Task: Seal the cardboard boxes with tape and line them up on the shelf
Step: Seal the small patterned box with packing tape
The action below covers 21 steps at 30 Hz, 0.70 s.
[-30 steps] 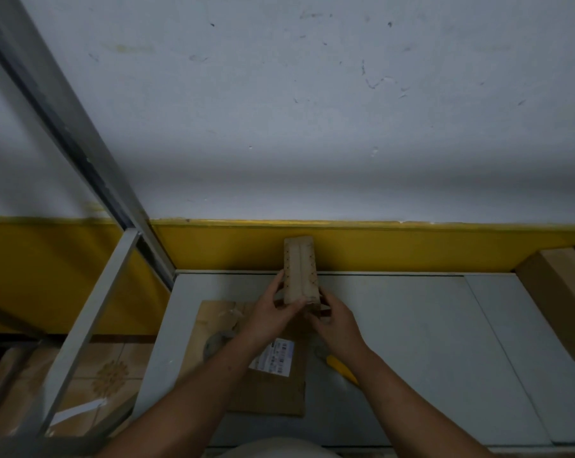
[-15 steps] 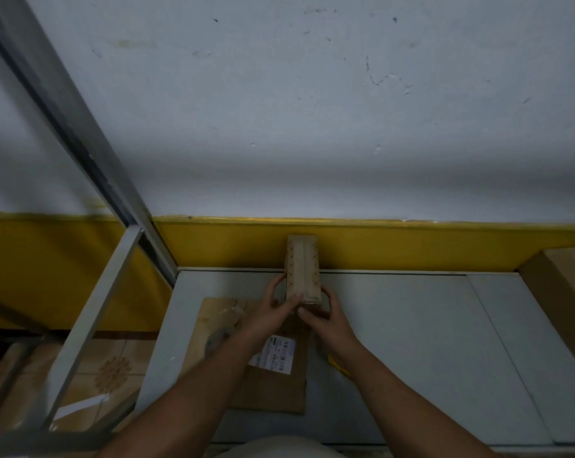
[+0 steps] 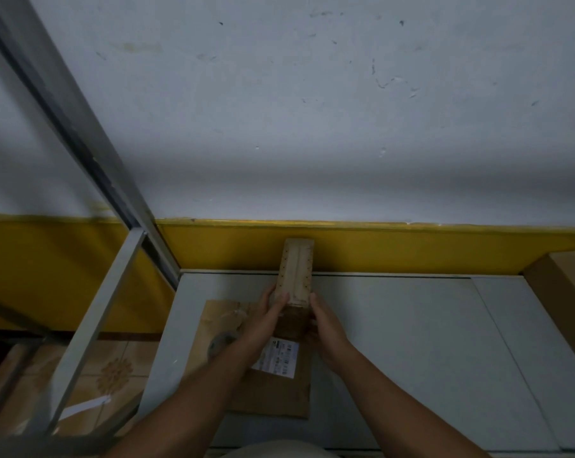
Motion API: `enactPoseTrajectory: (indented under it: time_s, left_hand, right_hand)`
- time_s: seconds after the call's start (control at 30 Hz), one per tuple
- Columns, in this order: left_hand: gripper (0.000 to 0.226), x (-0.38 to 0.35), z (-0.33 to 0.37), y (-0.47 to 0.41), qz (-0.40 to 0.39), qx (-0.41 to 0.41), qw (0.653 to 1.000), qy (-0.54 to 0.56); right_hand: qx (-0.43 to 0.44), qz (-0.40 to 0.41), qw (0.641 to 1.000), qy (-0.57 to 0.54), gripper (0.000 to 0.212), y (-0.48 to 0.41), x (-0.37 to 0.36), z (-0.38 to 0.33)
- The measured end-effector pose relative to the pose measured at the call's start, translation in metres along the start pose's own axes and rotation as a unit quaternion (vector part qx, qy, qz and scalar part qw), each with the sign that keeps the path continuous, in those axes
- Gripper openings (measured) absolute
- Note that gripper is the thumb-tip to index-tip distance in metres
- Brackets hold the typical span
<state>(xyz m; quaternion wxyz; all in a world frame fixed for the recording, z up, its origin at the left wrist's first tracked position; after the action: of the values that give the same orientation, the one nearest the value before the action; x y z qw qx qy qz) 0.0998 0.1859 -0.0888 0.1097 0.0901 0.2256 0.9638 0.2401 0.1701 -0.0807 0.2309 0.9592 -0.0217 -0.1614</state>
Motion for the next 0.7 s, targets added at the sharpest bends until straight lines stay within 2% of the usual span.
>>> enactPoseTrajectory:
  time_s: [0.1, 0.2, 0.3, 0.5, 0.57, 0.67, 0.7]
  left_hand:
    - [0.059, -0.003, 0.008, 0.007, 0.013, -0.020, 0.999, -0.029]
    - [0.057, -0.006, 0.013, 0.005, 0.012, -0.025, 0.999, -0.039]
    - [0.069, -0.001, 0.013, 0.002, 0.013, -0.006, 1.000, -0.024]
    - [0.078, 0.006, 0.009, -0.001, 0.005, 0.015, 1.000, -0.025]
    - [0.063, 0.009, 0.017, 0.001, 0.011, 0.001, 1.000, -0.029]
    - [0.052, 0.014, 0.038, 0.013, 0.040, -0.015, 0.999, -0.030]
    - [0.042, 0.018, 0.046, 0.019, 0.055, -0.029, 0.997, -0.038]
  right_hand:
    - [0.012, -0.014, 0.999, 0.038, 0.065, -0.003, -0.004, 0.002]
    - [0.033, -0.021, 0.997, 0.071, 0.085, -0.008, -0.006, 0.000]
    - [0.037, -0.020, 0.996, 0.083, 0.083, -0.013, -0.007, -0.004]
    - [0.027, -0.034, 0.997, 0.057, 0.075, -0.010, -0.008, -0.006]
    - [0.023, -0.030, 0.998, 0.052, 0.080, -0.010, -0.005, -0.005]
    - [0.011, -0.009, 0.998, 0.057, 0.102, -0.013, 0.002, -0.002]
    - [0.008, -0.004, 0.998, 0.061, 0.105, -0.010, 0.002, -0.004]
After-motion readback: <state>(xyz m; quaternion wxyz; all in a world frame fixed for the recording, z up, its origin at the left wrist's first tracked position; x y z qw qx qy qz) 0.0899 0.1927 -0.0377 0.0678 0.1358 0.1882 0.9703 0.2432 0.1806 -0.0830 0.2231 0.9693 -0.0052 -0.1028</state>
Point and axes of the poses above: each hand's wrist, its own y-axis away from the middle knuckle, its own x-axis out of the back of the hand, z = x × y, the point moved 9 cm from there along -y, towards the middle knuckle, and after that the axes turned 9 degrees about -y, right-handed, at the moved point
